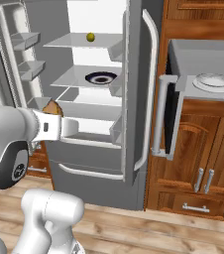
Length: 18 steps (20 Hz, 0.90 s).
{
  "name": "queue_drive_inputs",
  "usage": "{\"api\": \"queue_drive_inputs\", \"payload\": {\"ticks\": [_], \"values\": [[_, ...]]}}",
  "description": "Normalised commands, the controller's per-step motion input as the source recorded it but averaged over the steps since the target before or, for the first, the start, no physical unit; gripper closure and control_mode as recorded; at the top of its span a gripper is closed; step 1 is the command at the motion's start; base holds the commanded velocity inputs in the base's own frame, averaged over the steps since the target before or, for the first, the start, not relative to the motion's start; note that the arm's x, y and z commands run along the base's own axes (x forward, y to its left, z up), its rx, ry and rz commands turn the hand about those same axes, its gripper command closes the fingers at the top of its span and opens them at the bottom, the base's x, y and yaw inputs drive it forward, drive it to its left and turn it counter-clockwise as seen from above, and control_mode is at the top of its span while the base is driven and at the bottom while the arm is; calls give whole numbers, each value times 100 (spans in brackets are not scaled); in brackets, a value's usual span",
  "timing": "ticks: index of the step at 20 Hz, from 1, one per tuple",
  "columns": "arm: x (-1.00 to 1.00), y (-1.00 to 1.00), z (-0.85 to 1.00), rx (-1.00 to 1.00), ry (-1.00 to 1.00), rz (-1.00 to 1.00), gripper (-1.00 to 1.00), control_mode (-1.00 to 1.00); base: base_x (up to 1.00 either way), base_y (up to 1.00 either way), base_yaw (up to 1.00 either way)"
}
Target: Transport the chicken drumstick from the fridge to the microwave and turn on the microwave.
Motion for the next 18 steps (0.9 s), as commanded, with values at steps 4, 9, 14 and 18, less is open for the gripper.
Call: {"api": "queue_drive_inputs", "payload": {"ticks": [4, 9, 14, 18], "values": [[0, 0, 0, 0, 0, 0, 100, 100, -20, -57, 0], [0, 0, 0, 0, 0, 0, 100, 100, -19, -61, 0], [0, 0, 0, 0, 0, 0, 100, 100, -9, -62, 0], [0, 0, 0, 0, 0, 0, 100, 100, -5, -56, 0]]}}
